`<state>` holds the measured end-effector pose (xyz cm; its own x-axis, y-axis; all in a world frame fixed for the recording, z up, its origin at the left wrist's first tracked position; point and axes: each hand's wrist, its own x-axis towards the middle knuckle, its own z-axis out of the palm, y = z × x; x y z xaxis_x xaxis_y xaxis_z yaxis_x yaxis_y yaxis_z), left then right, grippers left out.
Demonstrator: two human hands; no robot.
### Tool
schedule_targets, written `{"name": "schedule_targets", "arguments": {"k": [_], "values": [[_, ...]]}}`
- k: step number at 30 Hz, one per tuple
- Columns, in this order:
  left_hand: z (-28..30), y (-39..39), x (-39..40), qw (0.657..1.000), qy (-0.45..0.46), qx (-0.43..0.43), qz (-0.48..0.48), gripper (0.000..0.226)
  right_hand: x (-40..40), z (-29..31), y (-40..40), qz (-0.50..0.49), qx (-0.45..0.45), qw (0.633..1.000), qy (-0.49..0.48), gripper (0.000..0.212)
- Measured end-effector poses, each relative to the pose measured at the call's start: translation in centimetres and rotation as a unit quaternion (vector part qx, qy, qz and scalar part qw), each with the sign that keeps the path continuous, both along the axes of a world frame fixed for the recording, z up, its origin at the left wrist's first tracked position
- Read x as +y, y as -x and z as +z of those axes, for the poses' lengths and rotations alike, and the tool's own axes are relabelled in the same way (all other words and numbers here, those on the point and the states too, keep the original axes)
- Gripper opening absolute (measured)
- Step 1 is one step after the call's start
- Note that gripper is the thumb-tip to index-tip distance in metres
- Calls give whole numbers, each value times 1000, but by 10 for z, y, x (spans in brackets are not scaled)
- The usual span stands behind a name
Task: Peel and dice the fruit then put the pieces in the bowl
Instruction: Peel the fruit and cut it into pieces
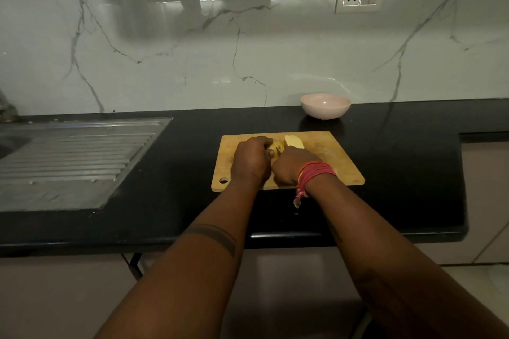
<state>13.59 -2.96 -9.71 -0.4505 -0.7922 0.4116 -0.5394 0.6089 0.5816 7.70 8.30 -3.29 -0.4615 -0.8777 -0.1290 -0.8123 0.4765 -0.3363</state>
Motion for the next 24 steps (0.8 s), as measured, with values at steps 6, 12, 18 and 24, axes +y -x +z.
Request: {"name": "schedule_targets", "arguments": {"k": [6, 12, 18, 24], "values": [[2, -1, 4, 1000, -17, 11, 12, 37, 18, -4, -3, -38, -29, 999, 9, 21], [5, -1, 8, 999, -29, 11, 20, 38, 40, -5, -1, -36, -17, 999, -16, 25], [5, -5, 9, 1000, -16, -5, 13, 38, 30, 3, -4, -47, -25, 998, 38, 20], [5, -6, 6, 1000, -8, -11, 17, 38, 2, -1, -1, -36, 1, 999, 41, 23]]}}
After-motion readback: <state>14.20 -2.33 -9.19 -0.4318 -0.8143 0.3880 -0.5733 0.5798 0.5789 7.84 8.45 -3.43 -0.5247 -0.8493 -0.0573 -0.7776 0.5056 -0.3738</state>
